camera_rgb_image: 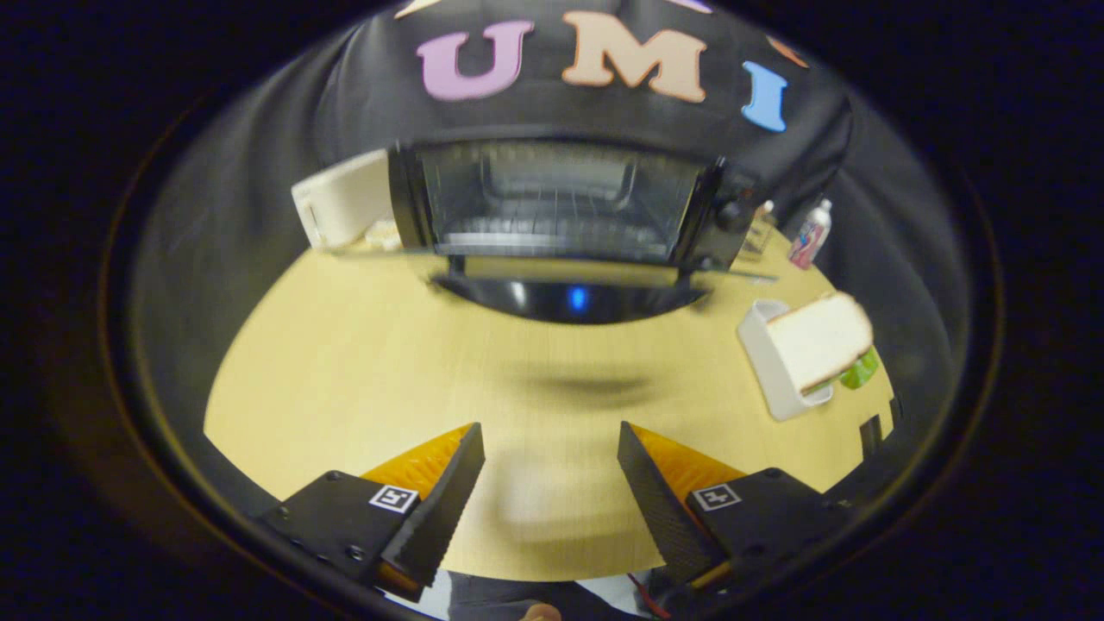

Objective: Open the toaster oven, put the food inside, and close the toaster oven door.

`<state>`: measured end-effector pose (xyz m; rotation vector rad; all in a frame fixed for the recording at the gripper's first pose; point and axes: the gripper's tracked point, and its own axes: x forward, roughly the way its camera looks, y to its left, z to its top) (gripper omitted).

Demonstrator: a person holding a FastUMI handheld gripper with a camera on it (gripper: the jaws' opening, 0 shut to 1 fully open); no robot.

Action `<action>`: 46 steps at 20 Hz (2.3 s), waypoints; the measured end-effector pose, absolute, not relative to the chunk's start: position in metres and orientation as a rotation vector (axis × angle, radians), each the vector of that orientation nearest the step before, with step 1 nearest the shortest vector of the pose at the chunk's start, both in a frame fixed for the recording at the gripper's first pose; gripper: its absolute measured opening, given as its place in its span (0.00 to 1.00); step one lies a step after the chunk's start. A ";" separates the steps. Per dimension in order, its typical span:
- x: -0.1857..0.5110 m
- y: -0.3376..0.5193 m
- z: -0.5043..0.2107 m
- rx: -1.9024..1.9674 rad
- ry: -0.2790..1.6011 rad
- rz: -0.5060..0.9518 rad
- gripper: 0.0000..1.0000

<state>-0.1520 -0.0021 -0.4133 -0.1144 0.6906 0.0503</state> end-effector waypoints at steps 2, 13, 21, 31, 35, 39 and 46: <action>-0.105 0.008 -0.339 -0.055 0.426 0.052 0.98; -0.013 0.023 -0.359 -0.132 0.466 0.062 0.99; -0.070 0.012 -0.399 -0.110 0.565 0.053 0.97; -0.112 0.002 -0.468 -0.095 0.761 0.040 0.97; -0.120 -0.002 -0.485 -0.098 0.800 0.028 0.98; -0.116 -0.007 -0.478 -0.105 0.789 0.012 0.98; -0.086 -0.083 -0.423 -0.164 0.690 -0.144 0.98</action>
